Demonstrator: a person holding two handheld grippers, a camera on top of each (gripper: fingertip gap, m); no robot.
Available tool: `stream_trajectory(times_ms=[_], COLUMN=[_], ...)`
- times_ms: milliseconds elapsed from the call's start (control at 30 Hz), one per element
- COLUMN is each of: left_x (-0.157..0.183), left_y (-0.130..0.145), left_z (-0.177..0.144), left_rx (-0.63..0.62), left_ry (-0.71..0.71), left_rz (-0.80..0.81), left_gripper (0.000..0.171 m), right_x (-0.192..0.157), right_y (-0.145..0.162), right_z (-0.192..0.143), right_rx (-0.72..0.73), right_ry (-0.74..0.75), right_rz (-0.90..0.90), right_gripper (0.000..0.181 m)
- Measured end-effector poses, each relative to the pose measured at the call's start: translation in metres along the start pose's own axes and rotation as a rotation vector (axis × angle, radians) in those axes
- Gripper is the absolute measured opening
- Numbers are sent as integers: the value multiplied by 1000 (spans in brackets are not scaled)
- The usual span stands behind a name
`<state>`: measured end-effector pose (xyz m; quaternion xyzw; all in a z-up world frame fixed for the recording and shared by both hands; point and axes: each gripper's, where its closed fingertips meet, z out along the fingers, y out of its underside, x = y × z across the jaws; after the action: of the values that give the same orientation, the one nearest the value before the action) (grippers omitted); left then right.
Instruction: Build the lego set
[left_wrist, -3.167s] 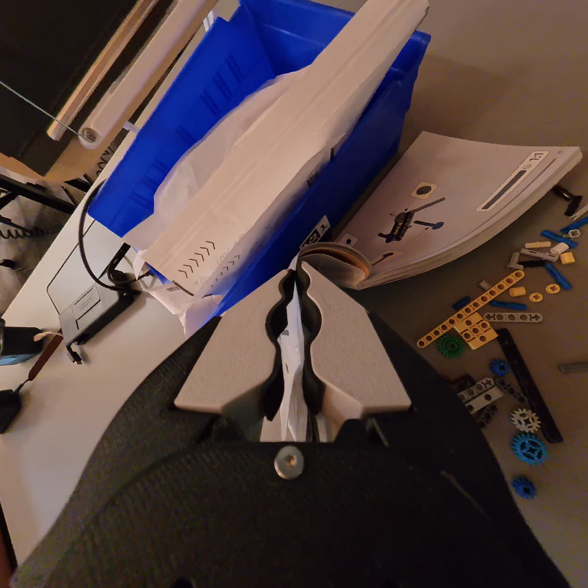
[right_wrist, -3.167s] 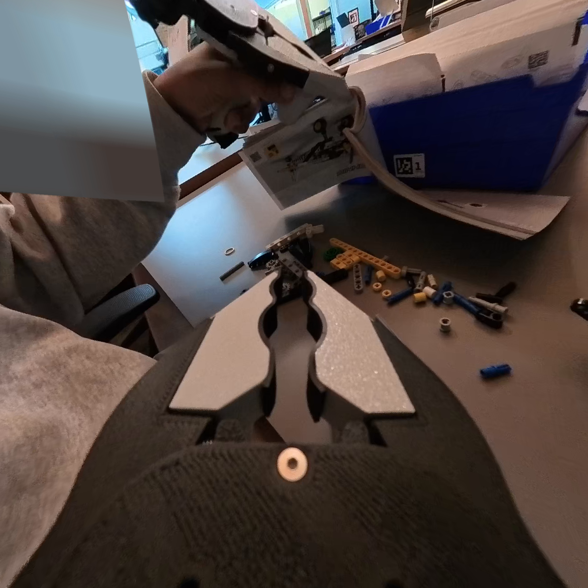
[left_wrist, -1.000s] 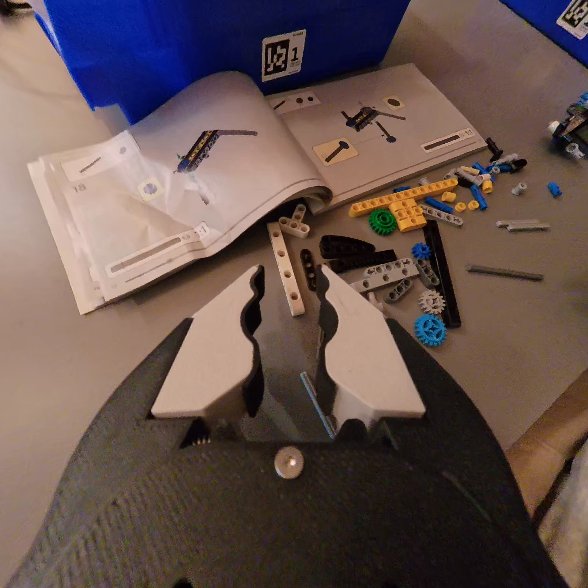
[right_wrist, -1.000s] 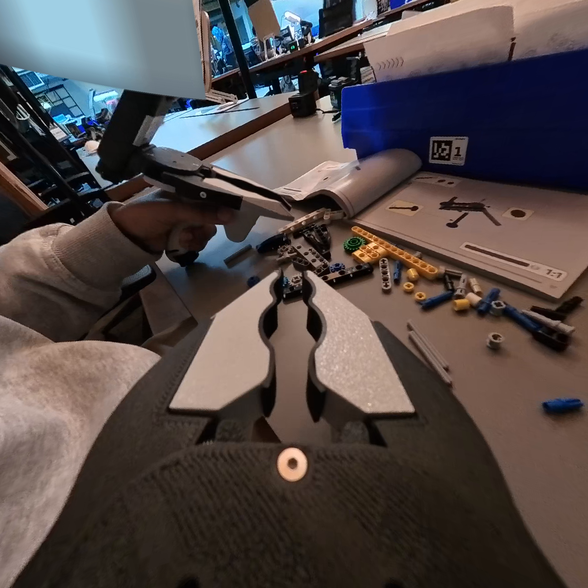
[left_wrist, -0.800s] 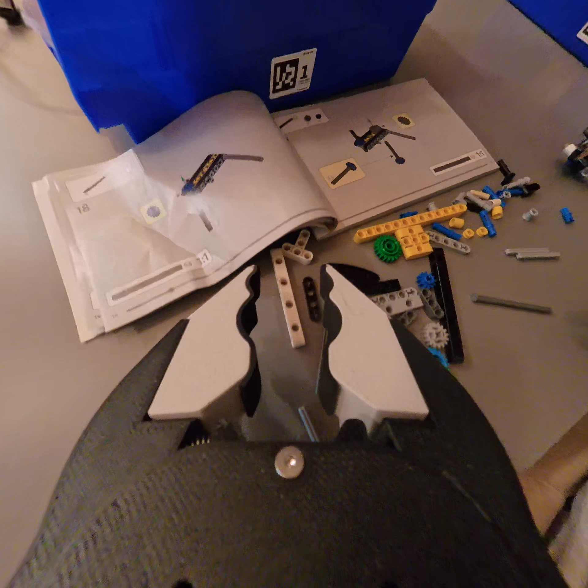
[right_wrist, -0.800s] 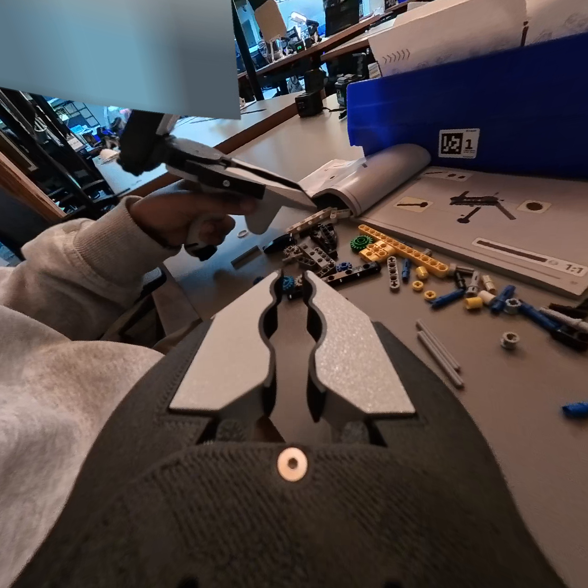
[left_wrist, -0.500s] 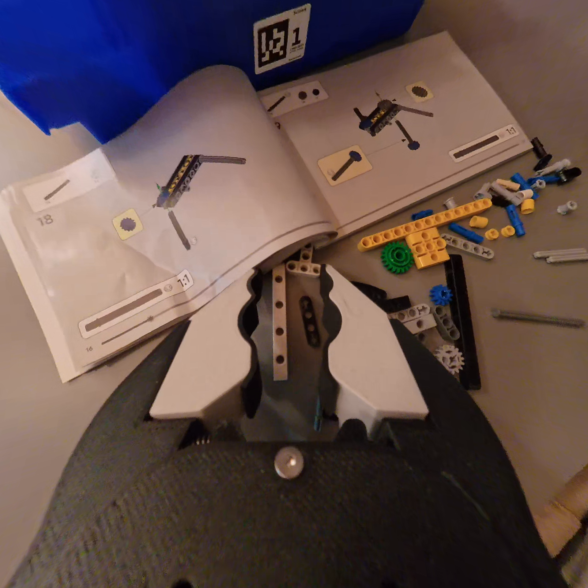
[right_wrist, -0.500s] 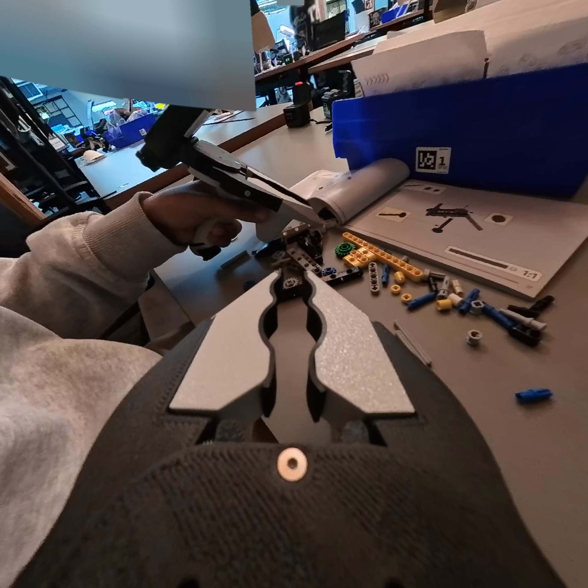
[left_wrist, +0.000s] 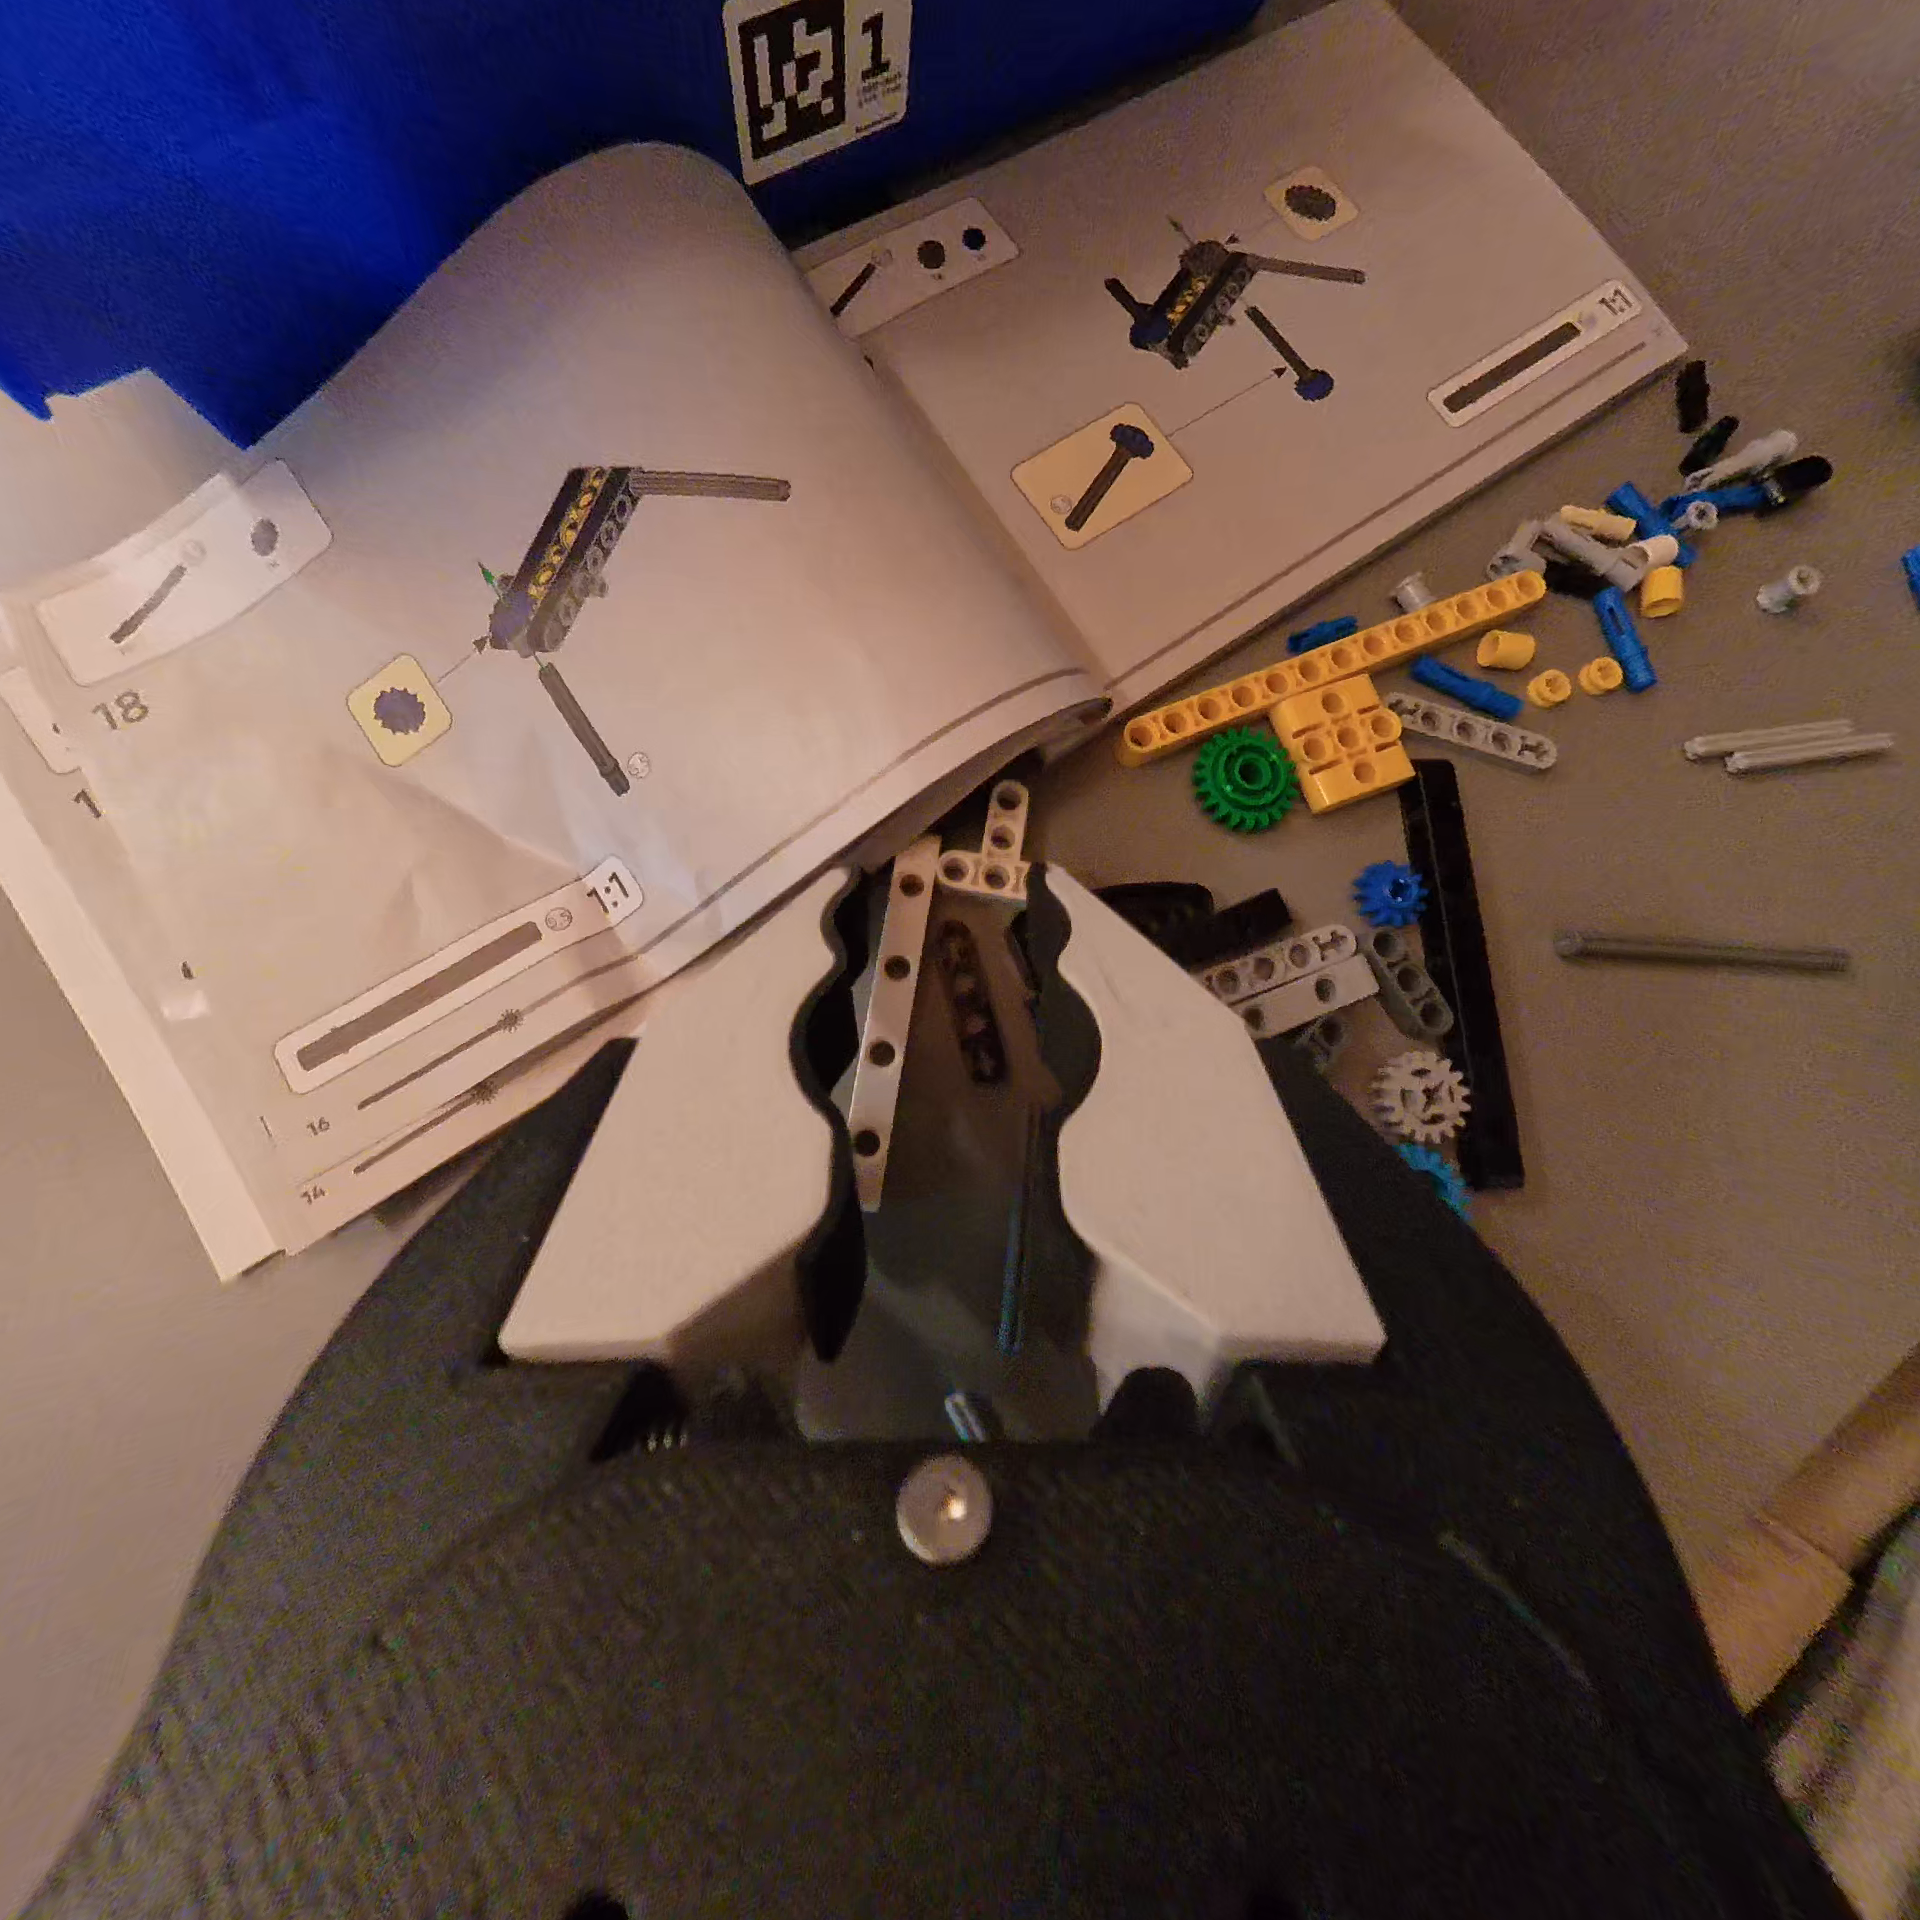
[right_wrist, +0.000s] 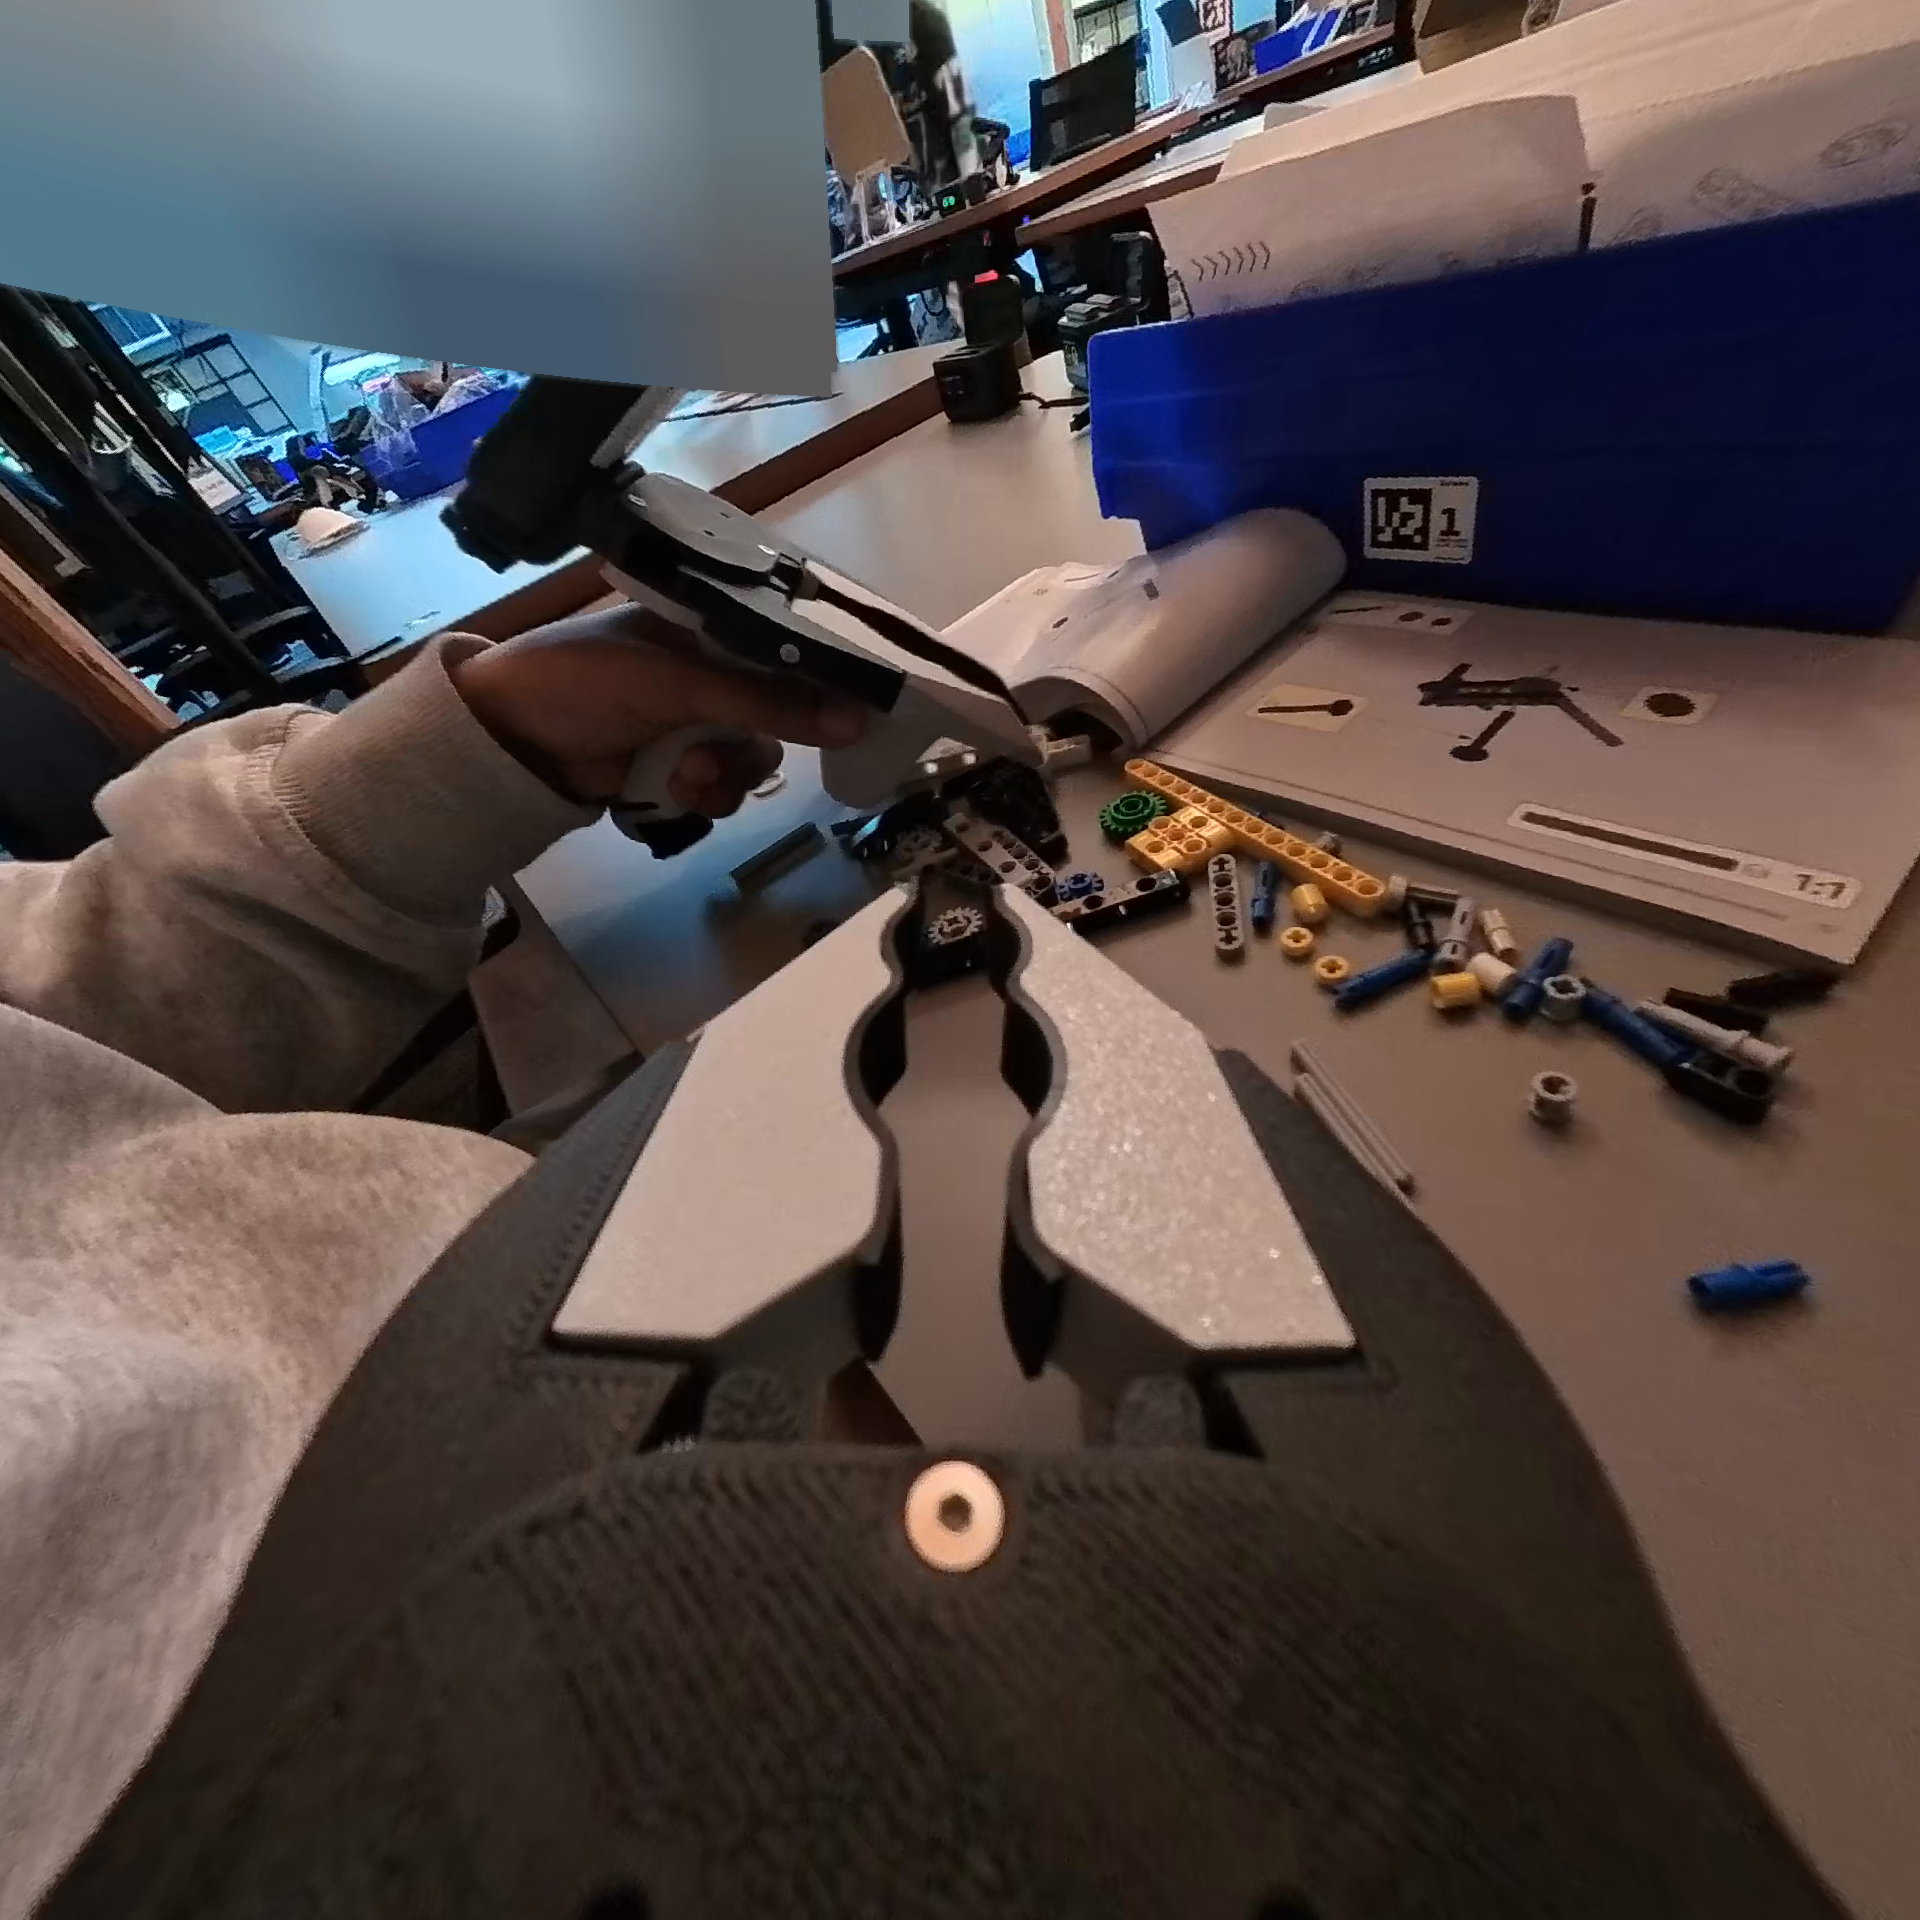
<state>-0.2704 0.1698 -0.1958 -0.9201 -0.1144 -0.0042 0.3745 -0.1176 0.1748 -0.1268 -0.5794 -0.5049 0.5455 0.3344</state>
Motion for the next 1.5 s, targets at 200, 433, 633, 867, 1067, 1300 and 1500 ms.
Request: stream_trajectory(times_ms=[200,433,633,867,1067,1300,1500], left_x=[8,26,16,-19,18,67,106], left_y=[6,9,-2,-2,-8,-17,-28], left_z=[-4,-5,-19,-55,-75,-77,-95], left_rx=[-20,-40,27,194,400,460,607], left_ry=[56,128,116,5,311,536,630], left_rz=[4,57,36,-96,-263,-215,-68], left_gripper=[24,21,23,24,19,14,0], right_x=[-1,-1,1,2,-4,-17,-17], right_y=[2,2,2,3,14,22,15], right_z=[1,1,0,1,10,18,20], right_rx=[-7,-9,-5,-9,-41,-70,-23], right_ry=[-2,-3,1,3,-24,-1,101], right_rz=[-1,0,1,4,15,-200,-354], right_gripper=[9,9,9,10,10,14,34])
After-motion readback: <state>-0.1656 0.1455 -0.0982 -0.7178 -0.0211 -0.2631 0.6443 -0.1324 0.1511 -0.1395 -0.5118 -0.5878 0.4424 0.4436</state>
